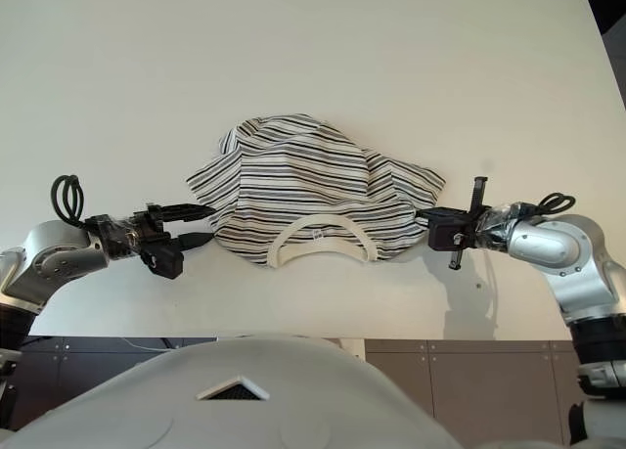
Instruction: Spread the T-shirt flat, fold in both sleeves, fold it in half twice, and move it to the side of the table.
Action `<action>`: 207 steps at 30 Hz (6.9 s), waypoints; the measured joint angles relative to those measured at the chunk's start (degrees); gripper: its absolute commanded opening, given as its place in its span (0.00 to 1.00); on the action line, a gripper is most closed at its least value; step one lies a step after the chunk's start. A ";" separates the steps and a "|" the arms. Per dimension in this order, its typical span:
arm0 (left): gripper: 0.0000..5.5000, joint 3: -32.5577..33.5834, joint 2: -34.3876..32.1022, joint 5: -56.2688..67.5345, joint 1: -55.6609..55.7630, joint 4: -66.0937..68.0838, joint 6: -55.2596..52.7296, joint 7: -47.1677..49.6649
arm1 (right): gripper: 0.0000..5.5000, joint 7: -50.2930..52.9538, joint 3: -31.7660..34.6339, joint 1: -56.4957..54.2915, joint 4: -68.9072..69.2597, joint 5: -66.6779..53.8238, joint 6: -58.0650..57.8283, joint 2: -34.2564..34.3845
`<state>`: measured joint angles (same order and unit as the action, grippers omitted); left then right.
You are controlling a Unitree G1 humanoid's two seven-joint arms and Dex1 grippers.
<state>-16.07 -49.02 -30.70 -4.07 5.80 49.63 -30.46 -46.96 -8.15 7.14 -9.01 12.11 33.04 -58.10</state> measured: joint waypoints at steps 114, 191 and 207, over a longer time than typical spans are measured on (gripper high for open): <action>0.02 10.73 21.18 10.77 94.67 72.70 -31.47 -4.02 | 0.02 15.14 4.54 -96.18 -69.31 5.72 -24.96 23.32; 0.21 10.66 -11.45 59.68 -7.31 -28.45 -47.98 -43.76 | 0.27 -24.49 9.06 -1.39 25.22 -26.43 -41.15 -0.06; 0.21 -14.22 20.69 9.86 32.48 29.34 -19.44 -7.14 | 0.27 -7.29 -8.94 -35.32 -23.99 -9.00 -32.33 32.18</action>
<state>-30.29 -28.34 -20.84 28.42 35.14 30.19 -37.60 -54.25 -17.09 -28.18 -33.00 3.11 0.71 -25.93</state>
